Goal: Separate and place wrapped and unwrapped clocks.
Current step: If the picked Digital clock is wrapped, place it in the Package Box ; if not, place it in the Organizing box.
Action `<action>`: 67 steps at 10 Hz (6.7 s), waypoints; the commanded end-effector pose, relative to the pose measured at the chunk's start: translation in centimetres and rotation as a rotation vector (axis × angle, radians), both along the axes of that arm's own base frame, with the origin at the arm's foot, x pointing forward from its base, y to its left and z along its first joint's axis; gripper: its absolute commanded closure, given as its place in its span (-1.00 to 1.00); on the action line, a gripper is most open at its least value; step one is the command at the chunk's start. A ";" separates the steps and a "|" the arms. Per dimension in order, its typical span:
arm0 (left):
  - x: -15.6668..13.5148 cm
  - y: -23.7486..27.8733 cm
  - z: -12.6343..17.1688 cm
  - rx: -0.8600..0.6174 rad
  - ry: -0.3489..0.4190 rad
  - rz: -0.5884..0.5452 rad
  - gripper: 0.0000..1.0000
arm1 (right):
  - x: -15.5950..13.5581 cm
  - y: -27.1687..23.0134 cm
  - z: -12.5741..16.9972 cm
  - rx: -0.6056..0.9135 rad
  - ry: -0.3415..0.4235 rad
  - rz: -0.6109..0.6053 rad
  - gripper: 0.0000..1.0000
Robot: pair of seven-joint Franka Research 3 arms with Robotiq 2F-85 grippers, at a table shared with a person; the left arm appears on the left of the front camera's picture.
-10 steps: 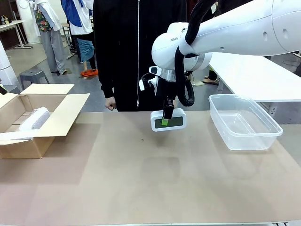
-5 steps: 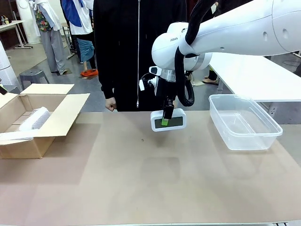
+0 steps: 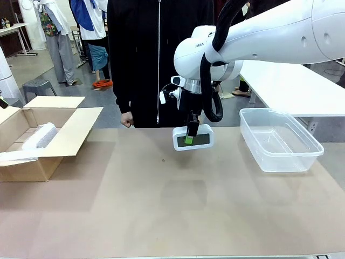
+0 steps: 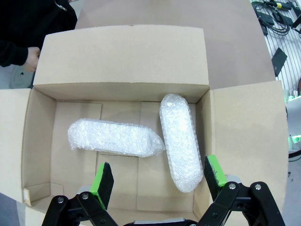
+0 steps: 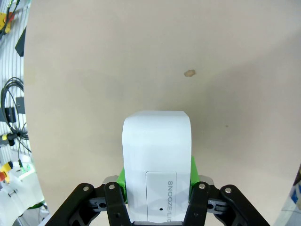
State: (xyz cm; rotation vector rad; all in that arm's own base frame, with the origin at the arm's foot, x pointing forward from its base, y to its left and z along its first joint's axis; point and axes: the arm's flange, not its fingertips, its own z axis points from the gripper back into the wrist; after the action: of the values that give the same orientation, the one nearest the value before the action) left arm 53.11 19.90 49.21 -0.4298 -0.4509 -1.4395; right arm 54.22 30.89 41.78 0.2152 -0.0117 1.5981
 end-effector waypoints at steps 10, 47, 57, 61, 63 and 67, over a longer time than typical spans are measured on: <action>-0.1 0.1 0.1 0.009 0.002 -0.002 -1.00 | 0.0 0.0 0.0 0.000 0.000 0.000 0.00; -0.1 0.1 0.1 0.009 0.002 -0.002 -1.00 | 7.6 -31.2 -2.5 -0.039 -0.011 -1.368 -0.18; -0.1 0.1 0.1 0.009 0.002 -0.002 -1.00 | 6.1 -30.0 1.0 -0.035 -0.053 -1.375 -1.00; -0.1 0.1 0.1 0.009 0.002 -0.002 -1.00 | 3.9 -28.0 5.6 -0.122 -0.177 -1.415 -1.00; -0.1 0.1 0.1 0.009 0.002 -0.002 -1.00 | 2.6 -26.9 7.6 -0.175 -0.241 -1.443 -1.00; -0.1 0.1 0.1 0.009 0.002 -0.002 -1.00 | 0.3 -24.8 10.6 -0.178 -0.334 -1.439 -1.00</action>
State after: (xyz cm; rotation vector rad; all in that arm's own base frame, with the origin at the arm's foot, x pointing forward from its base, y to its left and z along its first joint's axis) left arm 53.11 19.93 49.18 -0.4301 -0.4508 -1.4389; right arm 55.50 5.83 52.85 -0.1612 -0.2196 0.2031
